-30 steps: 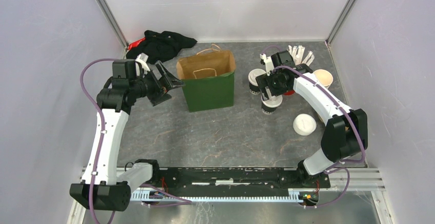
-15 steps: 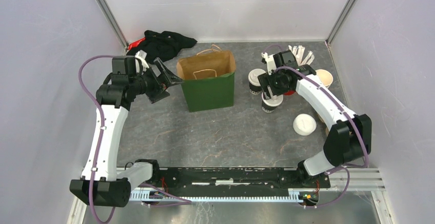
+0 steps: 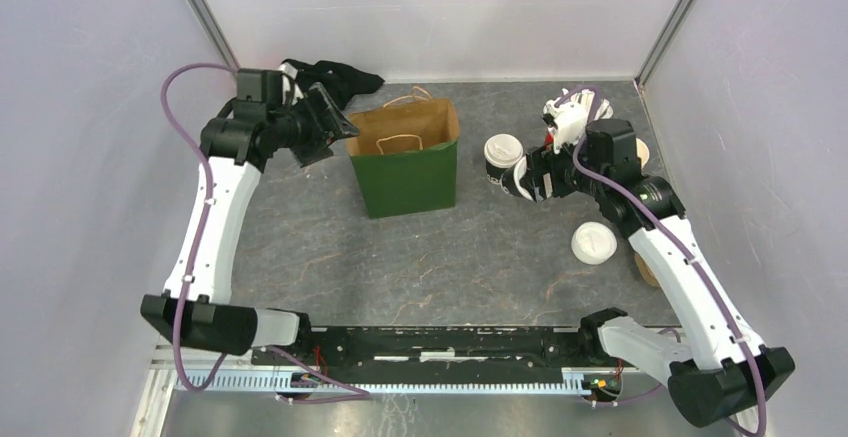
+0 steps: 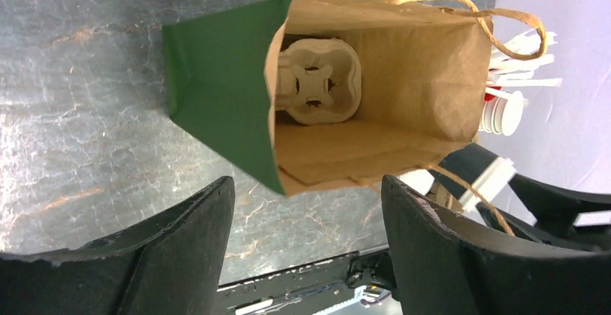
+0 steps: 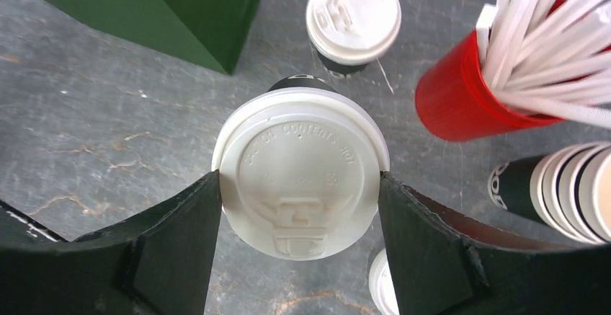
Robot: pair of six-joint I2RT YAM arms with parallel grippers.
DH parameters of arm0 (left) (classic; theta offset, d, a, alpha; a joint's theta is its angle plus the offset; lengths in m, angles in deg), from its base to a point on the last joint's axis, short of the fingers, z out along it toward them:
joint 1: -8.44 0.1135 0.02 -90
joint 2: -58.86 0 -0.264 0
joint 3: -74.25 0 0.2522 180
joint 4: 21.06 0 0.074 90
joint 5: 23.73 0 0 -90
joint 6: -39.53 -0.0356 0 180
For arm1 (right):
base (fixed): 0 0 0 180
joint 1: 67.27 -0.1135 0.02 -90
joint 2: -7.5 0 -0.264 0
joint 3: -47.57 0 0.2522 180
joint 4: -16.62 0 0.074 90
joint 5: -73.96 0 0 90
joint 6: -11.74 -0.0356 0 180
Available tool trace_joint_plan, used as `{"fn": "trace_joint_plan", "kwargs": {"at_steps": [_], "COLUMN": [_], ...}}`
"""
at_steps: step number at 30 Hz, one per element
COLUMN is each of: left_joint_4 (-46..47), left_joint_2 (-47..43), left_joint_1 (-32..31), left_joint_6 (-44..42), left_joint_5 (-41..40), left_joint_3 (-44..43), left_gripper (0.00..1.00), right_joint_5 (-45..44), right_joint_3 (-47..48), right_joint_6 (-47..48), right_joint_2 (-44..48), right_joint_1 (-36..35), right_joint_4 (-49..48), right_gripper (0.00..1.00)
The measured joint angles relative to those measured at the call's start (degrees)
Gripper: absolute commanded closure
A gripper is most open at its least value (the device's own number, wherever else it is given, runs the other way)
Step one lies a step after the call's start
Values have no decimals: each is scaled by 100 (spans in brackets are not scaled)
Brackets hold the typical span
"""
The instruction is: Pack the takeout coffee
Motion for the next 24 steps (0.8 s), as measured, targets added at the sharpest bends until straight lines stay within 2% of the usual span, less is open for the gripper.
{"fn": "trace_joint_plan", "kwargs": {"at_steps": [5,9,12,19,24], "left_joint_4": [-164,-229,-229,11,551], "left_joint_2": [664,1139,1375,1598,1357], "left_joint_1": [-411,-568,-616,-673,-846], "left_joint_6": [-201,-422,-546,-820,-1060], "left_joint_5": [-702,-1250,-1478,-1757,-1764], "left_joint_3": [-503,-754,-765,-769,-450], "left_gripper": [27,36,48,82,92], "right_joint_5": [313,553,752,990,1060], "right_joint_3": [114,363,756,1902,2796], "right_joint_6": [13,-15,-26,-28,127], "right_joint_2": [177,195,181,-282,-981], "right_joint_1": [2,4,0,-177,-940], "right_joint_4": [-114,-162,-208,-352,-286], "right_gripper": [35,39,42,44,45]}}
